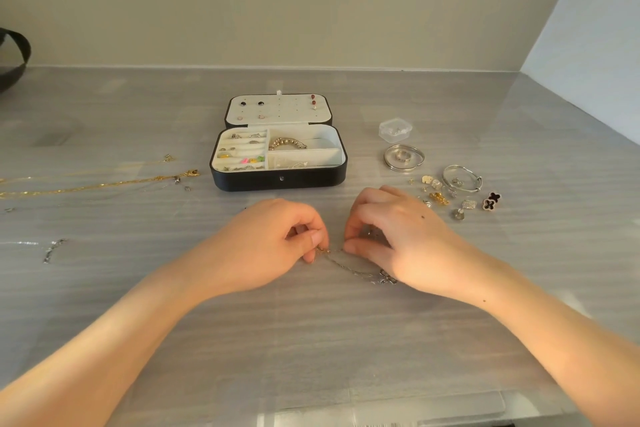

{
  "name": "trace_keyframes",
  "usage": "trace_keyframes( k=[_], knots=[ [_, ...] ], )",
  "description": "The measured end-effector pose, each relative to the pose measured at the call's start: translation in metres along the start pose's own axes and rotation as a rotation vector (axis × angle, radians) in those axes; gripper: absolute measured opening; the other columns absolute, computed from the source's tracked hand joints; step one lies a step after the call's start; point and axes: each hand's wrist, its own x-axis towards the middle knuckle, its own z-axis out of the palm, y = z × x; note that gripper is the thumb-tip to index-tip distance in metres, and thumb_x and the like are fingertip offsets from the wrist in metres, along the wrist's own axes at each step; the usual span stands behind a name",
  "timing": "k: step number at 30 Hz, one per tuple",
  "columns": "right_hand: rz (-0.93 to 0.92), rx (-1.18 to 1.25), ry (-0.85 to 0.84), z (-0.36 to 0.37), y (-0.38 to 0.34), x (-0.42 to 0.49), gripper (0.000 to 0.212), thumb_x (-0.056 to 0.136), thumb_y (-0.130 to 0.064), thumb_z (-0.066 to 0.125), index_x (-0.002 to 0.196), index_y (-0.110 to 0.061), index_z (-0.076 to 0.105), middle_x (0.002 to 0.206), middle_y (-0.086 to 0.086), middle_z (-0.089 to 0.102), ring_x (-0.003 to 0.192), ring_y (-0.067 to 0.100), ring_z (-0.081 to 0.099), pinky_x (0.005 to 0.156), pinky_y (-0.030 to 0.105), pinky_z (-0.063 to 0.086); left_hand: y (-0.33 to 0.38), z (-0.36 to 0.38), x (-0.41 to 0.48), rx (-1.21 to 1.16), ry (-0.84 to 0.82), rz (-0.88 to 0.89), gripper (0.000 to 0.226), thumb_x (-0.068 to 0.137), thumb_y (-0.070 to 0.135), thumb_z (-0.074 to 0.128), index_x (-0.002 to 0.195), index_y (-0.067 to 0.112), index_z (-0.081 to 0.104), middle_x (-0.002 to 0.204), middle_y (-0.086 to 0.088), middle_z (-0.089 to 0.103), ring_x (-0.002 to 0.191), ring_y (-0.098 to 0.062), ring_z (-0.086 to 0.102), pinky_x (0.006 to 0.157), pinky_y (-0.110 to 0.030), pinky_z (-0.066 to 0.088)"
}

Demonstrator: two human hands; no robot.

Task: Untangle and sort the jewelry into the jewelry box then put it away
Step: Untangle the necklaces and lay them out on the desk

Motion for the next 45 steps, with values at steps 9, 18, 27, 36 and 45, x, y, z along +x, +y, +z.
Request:
trace_keyframes(
  k=[9, 18, 27, 36, 45],
  knots=[
    [0.037, 0.053, -0.044, -0.016, 0.015, -0.013, 0.017, 0.086, -0.024, 0.064, 0.075, -0.031, 0.052, 0.087, -0.009, 0.059, 0.089, 0.013, 0.05, 0.083, 0.024, 0.035, -0.014, -0.015, -0.002, 0.111, 0.098, -0.029, 0.027, 0.091, 0.009, 0.052, 0.084, 0.033, 0.063, 0.083, 0.014, 0.053, 0.074, 0.001, 0.05, 0.062, -0.011, 0.036],
    [0.091, 0.151, 0.007, -0.022, 0.013, -0.007, 0.018, 0.085, -0.025, 0.063, 0.073, -0.038, 0.058, 0.082, -0.018, 0.059, 0.083, 0.004, 0.054, 0.077, 0.022, 0.04, -0.019, -0.032, -0.008, 0.173, 0.148, -0.147, 0.011, 0.086, 0.018, 0.061, 0.079, 0.026, 0.063, 0.081, 0.013, 0.062, 0.077, -0.004, 0.058, 0.071, -0.022, 0.044],
    [0.064, 0.109, 0.014, -0.004, -0.029, 0.047, 0.011, 0.087, -0.028, 0.061, 0.088, -0.023, 0.071, 0.082, -0.01, 0.065, 0.067, -0.002, 0.05, 0.064, 0.017, 0.036, -0.018, -0.032, -0.012, 0.205, 0.022, -0.168, 0.011, 0.074, 0.026, 0.076, 0.08, 0.023, 0.067, 0.072, 0.013, 0.062, 0.062, 0.002, 0.055, 0.055, -0.01, 0.04],
    [0.203, 0.324, 0.041, -0.007, -0.015, 0.034, 0.01, 0.087, -0.023, 0.062, 0.08, -0.021, 0.069, 0.07, -0.015, 0.061, 0.062, -0.003, 0.053, 0.06, 0.01, 0.038, -0.008, -0.041, -0.019, 0.043, -0.088, -0.098, 0.009, 0.084, 0.021, 0.066, 0.076, 0.022, 0.061, 0.071, 0.009, 0.063, 0.059, 0.005, 0.054, 0.058, -0.008, 0.041],
    [0.202, 0.398, 0.0, -0.013, -0.018, 0.032, 0.013, 0.089, -0.02, 0.059, 0.086, -0.017, 0.072, 0.073, -0.006, 0.068, 0.065, 0.005, 0.054, 0.059, 0.013, 0.039, -0.006, -0.048, -0.017, -0.374, 0.011, -0.072, 0.01, 0.087, 0.008, 0.06, 0.078, 0.012, 0.058, 0.073, -0.002, 0.069, 0.06, -0.007, 0.057, 0.057, -0.018, 0.043]
  ],
)
